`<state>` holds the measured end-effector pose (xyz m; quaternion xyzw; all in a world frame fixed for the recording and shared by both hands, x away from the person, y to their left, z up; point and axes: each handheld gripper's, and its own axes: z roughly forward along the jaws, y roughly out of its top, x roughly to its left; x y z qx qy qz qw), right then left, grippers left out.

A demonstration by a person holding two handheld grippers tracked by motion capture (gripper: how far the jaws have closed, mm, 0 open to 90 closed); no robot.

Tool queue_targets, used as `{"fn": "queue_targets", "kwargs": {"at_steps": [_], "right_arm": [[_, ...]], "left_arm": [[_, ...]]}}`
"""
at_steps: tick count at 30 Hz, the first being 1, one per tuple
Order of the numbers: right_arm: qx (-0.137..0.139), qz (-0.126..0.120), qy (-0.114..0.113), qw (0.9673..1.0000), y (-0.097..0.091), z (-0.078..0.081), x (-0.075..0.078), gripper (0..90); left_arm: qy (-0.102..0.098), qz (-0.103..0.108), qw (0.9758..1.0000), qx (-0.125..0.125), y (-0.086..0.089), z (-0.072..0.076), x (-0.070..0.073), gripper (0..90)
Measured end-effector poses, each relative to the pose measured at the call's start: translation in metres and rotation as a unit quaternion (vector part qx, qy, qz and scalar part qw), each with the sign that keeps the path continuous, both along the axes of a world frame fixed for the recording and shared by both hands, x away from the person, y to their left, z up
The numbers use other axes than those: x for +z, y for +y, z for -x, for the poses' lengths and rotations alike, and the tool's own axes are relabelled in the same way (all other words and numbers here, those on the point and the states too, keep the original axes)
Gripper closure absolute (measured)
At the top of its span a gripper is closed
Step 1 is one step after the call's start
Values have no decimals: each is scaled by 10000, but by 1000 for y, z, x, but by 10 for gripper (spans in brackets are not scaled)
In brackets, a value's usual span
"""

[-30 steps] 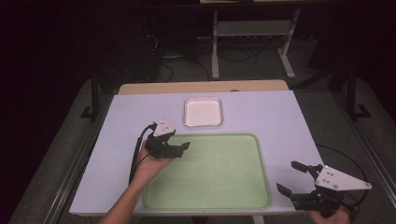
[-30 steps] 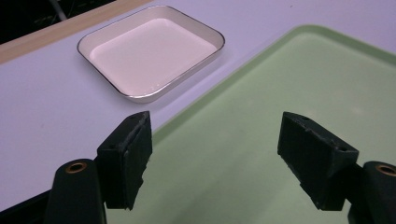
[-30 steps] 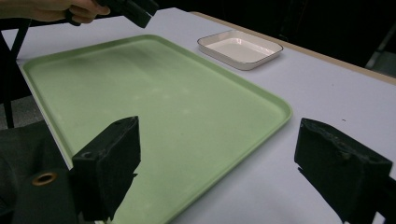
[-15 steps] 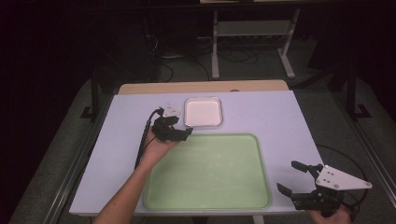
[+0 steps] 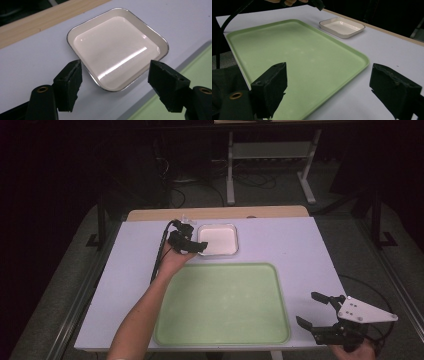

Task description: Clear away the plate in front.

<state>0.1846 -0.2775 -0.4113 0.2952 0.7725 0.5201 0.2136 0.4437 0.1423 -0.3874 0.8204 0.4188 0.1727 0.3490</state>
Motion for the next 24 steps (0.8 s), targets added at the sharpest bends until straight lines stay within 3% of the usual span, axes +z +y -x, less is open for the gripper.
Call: {"fn": "queue_targets", "kwargs": {"at_steps": [5, 6, 12, 17, 18, 21, 24], "right_arm": [[7, -7, -12, 10000, 0, 0, 0, 136], [3, -3, -7, 10000, 0, 0, 0, 136], [21, 10, -39, 10000, 1, 0, 0, 138], [38, 12, -37, 10000, 1, 0, 0, 139], [35, -2, -32, 10000, 1, 0, 0, 139], [39, -9, -35, 10000, 1, 0, 0, 139], [52, -14, -55, 10000, 1, 1, 0, 140]], "left_arm": [[155, 109, 9996, 189, -2, -17, 0, 269], [203, -112, 9993, 298, -3, -26, -3, 267], [524, -52, 9964, 661, -1, -45, -12, 275], [805, 111, 9917, 998, -1, -59, -23, 316], [843, 147, 9908, 1053, -2, -61, -25, 371], [1029, 54, 9882, 1136, -3, -64, -31, 420], [1262, 180, 9834, 1292, -4, -68, -37, 476]]}}
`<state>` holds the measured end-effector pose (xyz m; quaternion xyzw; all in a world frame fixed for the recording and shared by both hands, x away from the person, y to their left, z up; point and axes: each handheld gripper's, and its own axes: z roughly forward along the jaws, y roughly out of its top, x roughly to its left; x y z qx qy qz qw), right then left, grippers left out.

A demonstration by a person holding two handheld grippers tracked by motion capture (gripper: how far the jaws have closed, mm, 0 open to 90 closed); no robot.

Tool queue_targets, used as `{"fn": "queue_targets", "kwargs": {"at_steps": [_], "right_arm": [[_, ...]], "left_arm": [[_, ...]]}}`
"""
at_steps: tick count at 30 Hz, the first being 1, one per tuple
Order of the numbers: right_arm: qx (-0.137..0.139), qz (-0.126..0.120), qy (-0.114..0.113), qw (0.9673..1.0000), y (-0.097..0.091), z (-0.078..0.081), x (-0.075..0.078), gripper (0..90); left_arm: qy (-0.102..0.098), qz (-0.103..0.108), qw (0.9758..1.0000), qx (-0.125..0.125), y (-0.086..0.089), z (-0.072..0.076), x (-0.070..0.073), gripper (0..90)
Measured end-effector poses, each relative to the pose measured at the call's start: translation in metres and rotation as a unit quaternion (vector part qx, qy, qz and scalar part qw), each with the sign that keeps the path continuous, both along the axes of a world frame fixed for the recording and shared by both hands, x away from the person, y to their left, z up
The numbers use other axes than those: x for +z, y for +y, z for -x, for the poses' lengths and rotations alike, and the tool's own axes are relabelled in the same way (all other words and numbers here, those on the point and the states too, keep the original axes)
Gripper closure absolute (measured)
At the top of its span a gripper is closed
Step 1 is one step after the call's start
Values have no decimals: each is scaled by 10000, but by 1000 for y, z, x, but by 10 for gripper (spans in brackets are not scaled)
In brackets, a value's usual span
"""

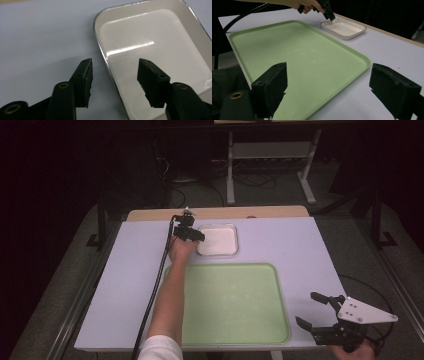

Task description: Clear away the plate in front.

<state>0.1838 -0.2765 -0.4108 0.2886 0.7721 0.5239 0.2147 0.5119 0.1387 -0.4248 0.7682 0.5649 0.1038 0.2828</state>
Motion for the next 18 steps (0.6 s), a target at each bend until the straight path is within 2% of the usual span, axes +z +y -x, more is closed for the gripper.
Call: {"fn": "queue_targets", "kwargs": {"at_steps": [3, 4, 10, 13, 18], "right_arm": [[8, -5, -1, 10000, 0, 0, 0, 139], [11, -9, 3, 10000, 0, 0, 0, 141], [26, -1, -29, 10000, 0, 1, 2, 145], [34, -1, -28, 10000, 1, 1, 2, 145], [33, -7, -22, 10000, 1, 2, 2, 145]], "left_arm": [[204, 109, 9997, 68, 0, -3, -4, 560], [297, 123, 9995, 76, 1, -5, -5, 620], [433, 68, 9990, 66, 0, -6, -10, 755], [422, 33, 9991, 50, -1, -6, -10, 766], [482, -2, 9987, 191, -1, -6, -9, 736]]}}
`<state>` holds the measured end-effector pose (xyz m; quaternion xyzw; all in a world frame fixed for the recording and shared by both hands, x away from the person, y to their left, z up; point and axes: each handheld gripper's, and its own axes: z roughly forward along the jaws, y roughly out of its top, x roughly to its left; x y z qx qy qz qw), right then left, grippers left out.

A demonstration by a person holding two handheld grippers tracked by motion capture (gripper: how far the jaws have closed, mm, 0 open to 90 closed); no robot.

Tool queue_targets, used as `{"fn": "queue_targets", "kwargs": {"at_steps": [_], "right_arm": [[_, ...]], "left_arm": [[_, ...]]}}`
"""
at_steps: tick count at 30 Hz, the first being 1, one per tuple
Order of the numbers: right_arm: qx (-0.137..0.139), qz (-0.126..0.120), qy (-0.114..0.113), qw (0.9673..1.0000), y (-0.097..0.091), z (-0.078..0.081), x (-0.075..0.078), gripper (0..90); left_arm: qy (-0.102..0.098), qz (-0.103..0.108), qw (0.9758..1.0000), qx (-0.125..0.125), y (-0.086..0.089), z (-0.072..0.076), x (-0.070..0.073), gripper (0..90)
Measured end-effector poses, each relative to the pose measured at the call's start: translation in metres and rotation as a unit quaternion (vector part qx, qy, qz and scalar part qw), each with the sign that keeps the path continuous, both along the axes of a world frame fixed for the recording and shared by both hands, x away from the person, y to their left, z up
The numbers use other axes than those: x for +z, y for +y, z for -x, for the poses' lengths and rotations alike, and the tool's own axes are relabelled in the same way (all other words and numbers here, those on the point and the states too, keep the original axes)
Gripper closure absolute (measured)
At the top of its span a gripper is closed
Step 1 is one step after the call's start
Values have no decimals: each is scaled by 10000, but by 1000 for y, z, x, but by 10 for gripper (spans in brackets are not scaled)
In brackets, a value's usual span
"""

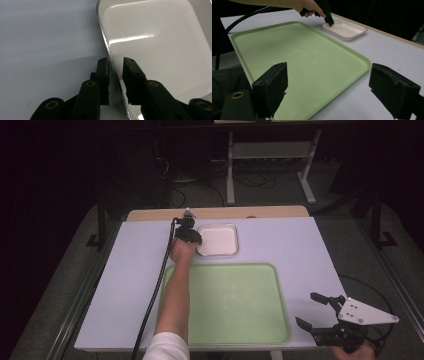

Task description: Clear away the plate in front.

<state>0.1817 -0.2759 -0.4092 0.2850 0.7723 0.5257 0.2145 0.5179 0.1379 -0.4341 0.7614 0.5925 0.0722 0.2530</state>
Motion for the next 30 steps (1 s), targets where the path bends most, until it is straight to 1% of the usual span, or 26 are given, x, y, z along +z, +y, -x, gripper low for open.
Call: {"fn": "queue_targets", "kwargs": {"at_steps": [4, 9, 10, 11, 12, 13, 14, 17, 18, 19, 22, 25, 27, 30], "right_arm": [[3, -2, -1, 10000, 0, 0, 0, 146], [17, 5, 6, 10000, 1, 1, 0, 147], [17, 4, 9, 10000, 1, 1, 0, 147], [21, 4, 2, 10000, 1, 1, 0, 147], [22, 2, 1, 10000, 1, 1, 0, 147], [24, 0, -1, 10000, 1, 1, 0, 147], [23, 6, -12, 10000, 1, 1, 0, 147], [23, 5, -10, 10000, 1, 1, 0, 147], [24, 5, -10, 10000, 1, 1, 0, 147], [24, 5, -10, 10000, 1, 1, 0, 147], [22, 2, -16, 10000, 0, 1, 0, 147], [12, -17, -21, 10000, -1, 2, 0, 147], [12, -15, -26, 10000, -1, 2, 0, 147], [7, -9, -31, 10000, 0, 2, 0, 147]], "left_arm": [[30, -70, 10000, 49, -2, 1, 1, 728], [35, -61, 10000, 25, -2, 1, 1, 725], [70, 4, 10000, 9, -1, 0, 1, 737], [82, 58, 9999, 66, -1, 0, 1, 794], [87, 66, 9999, 86, 0, 0, 1, 806], [102, 136, 9998, 130, 1, 0, 1, 818], [151, 262, 9993, 228, 3, -1, 0, 835], [158, 536, 9977, 379, 5, 0, -2, 856], [124, 697, 9963, 490, 5, 0, -3, 881], [124, 697, 9963, 490, 5, 0, -3, 886], [19, 750, 9955, 574, 3, 0, -1, 891], [-7, 768, 9953, 588, 3, 1, 1, 892], [-77, 733, 9954, 619, 3, 2, 2, 892], [-108, 748, 9952, 614, 4, 3, 5, 892]]}}
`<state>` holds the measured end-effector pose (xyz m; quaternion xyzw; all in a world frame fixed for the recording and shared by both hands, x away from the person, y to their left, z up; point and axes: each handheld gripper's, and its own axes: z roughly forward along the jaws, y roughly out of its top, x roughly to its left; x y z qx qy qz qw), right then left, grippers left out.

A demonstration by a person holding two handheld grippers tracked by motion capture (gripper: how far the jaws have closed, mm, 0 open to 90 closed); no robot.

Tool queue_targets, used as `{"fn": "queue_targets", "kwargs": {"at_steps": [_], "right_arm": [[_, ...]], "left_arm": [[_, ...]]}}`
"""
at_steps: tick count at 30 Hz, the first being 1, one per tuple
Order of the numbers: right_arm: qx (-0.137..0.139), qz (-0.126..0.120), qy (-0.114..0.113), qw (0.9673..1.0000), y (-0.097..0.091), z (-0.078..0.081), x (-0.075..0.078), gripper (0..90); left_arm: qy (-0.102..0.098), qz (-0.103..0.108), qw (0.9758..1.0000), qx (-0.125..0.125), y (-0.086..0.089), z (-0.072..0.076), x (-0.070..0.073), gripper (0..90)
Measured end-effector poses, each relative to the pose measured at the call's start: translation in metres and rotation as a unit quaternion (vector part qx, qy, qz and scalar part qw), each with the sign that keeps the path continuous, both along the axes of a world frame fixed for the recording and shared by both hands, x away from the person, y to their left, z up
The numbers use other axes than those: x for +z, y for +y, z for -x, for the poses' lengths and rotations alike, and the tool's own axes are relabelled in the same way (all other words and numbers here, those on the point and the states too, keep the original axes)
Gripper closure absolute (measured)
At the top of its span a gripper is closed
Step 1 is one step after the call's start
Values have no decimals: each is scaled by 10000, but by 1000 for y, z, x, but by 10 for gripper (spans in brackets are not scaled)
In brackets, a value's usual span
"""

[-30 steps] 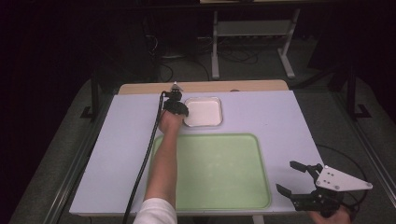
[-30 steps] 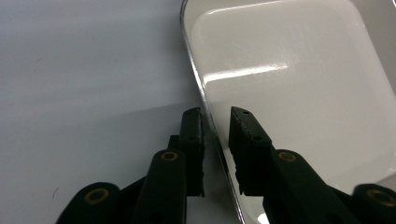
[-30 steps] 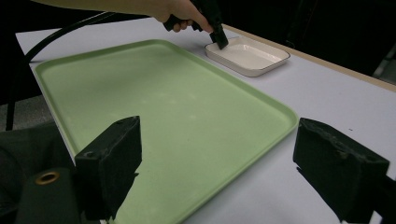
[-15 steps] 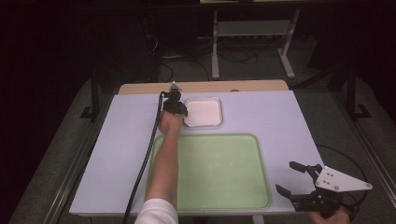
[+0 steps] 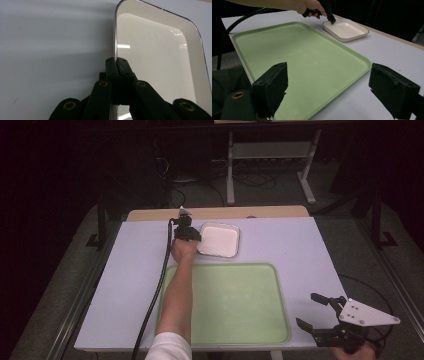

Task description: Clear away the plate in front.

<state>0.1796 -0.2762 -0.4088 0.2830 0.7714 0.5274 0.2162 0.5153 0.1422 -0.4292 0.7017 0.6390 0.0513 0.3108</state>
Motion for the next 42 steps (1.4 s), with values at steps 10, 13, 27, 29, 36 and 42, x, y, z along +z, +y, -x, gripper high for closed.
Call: {"fn": "queue_targets", "kwargs": {"at_steps": [10, 13, 27, 29, 36, 42], "right_arm": [[-17, -2, -5, 10000, 0, 0, 0, 147], [-13, -12, -2, 10000, 0, 0, 0, 147], [-34, 8, -7, 10000, 1, 0, 0, 147], [-35, 7, -2, 10000, 1, 0, 0, 147], [-44, 1, 5, 10000, 1, 0, 0, 147], [-63, -3, 13, 10000, 0, 0, 0, 147]], "left_arm": [[-238, 187, 9994, 185, 9, 6, 17, 892], [-298, 271, 9989, 228, 13, 9, 21, 892], [-415, 706, 9957, 435, 31, 21, 34, 892], [-422, 741, 9954, 428, 32, 23, 35, 892], [-407, 898, 9943, 405, 37, 31, 37, 892], [-451, 1038, 9927, 414, 43, 41, 41, 892]]}}
